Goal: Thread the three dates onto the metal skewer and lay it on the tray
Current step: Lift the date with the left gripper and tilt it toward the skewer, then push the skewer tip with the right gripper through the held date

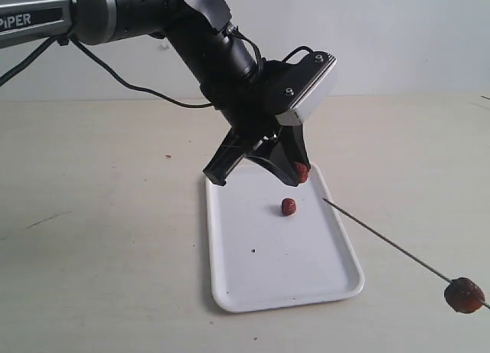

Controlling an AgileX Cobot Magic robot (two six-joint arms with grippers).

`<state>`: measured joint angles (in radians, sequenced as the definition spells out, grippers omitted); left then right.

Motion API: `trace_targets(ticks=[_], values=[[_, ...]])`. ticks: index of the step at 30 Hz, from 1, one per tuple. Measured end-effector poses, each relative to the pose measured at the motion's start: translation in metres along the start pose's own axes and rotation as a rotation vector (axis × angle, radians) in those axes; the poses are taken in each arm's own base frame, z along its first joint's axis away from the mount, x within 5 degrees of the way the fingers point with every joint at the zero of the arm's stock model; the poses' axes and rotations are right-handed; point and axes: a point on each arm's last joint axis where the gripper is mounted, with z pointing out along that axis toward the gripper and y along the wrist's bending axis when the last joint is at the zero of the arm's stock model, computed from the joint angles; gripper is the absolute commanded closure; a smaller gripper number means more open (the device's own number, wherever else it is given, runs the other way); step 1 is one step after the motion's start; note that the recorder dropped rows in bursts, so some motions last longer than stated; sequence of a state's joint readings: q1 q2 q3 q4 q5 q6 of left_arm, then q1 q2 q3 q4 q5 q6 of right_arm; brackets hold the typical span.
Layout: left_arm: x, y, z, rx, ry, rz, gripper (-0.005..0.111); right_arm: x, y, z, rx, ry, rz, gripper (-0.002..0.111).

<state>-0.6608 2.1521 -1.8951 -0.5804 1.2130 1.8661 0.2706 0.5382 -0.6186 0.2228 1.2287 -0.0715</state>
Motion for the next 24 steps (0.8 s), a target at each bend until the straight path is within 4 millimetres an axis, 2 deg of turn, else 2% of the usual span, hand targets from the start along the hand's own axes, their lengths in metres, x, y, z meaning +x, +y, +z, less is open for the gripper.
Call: trace_targets(ticks=[7,24], values=[[-0.002,0.000,0.001,0.001,-0.003,0.014,0.082,-0.001,0.000,0.001,-0.002,0.003,-0.022,0.108],[-0.004,0.000,0.002,0.003,-0.004,0.023,0.082,-0.023,-0.004,0.017,0.009,-0.016,-0.024,0.108]])
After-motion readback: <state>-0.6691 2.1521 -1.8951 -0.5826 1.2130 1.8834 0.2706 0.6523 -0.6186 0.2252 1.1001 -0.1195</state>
